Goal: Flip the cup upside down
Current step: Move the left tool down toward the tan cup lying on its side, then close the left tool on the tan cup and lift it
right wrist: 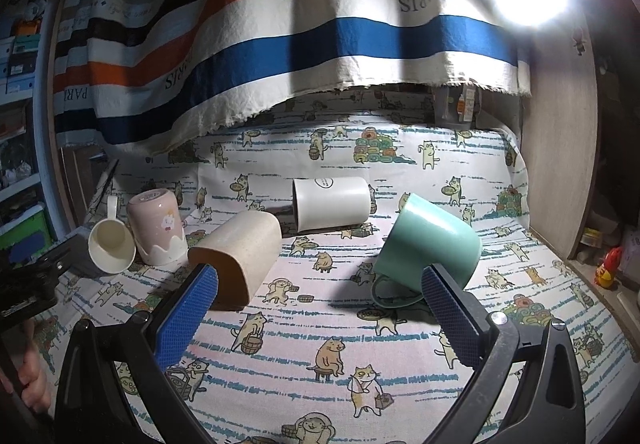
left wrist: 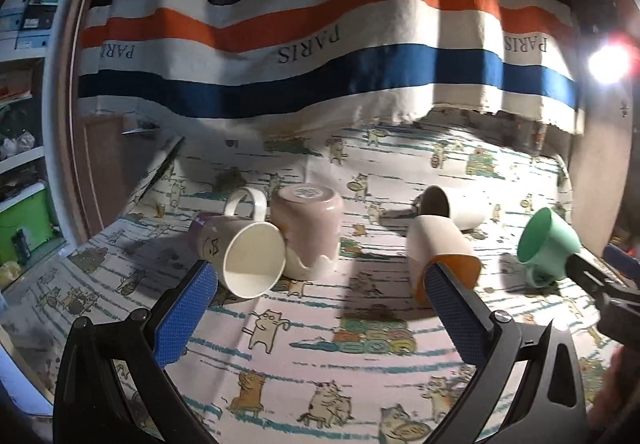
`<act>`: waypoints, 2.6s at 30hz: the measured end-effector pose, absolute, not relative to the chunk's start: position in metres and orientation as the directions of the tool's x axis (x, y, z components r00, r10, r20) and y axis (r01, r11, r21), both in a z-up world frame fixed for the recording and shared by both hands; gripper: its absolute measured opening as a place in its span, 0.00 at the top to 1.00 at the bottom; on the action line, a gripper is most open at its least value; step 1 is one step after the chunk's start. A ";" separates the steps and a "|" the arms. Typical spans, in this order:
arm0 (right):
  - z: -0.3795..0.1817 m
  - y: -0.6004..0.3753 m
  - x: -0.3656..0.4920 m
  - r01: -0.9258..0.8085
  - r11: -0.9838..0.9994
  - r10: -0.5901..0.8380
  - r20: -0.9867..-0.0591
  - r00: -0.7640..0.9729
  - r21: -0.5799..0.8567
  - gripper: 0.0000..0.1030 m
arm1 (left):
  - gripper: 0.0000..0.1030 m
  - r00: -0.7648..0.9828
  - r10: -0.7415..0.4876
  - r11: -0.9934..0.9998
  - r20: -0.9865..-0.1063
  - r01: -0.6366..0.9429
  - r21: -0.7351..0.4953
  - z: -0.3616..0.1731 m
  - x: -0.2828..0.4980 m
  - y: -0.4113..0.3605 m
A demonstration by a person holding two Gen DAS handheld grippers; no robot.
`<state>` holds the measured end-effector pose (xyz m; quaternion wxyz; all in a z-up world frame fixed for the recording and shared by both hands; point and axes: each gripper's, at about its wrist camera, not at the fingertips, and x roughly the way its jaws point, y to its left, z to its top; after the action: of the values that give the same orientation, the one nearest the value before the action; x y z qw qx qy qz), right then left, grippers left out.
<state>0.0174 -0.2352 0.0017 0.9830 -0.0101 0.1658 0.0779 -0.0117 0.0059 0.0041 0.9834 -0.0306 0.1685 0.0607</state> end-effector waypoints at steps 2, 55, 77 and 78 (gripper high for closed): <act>0.003 -0.236 0.017 -0.154 0.988 0.145 -0.323 0.935 -0.001 0.00 | 0.00 0.946 0.118 0.992 -0.301 -0.123 0.004 0.015 -0.018 -0.001; 0.051 -0.280 0.142 -0.064 0.998 0.070 -0.473 0.878 0.029 0.32 | 0.09 0.528 -0.180 0.984 -0.830 0.102 -0.148 -0.010 0.214 -0.086; 0.041 -0.282 0.146 -0.015 1.000 0.013 -0.488 0.873 -0.001 0.34 | 0.35 0.531 -0.211 0.977 -0.820 0.132 -0.166 -0.002 0.201 -0.086; 0.042 -0.281 0.144 -0.017 1.000 0.013 -0.481 0.877 -0.003 0.34 | 0.35 0.541 -0.211 0.977 -0.814 0.139 -0.161 0.002 0.197 -0.088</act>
<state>0.1445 -0.2811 0.0423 0.9686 -0.0035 0.2483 0.0078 0.1973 -0.0885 0.0019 0.8769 -0.0385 0.4687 -0.0997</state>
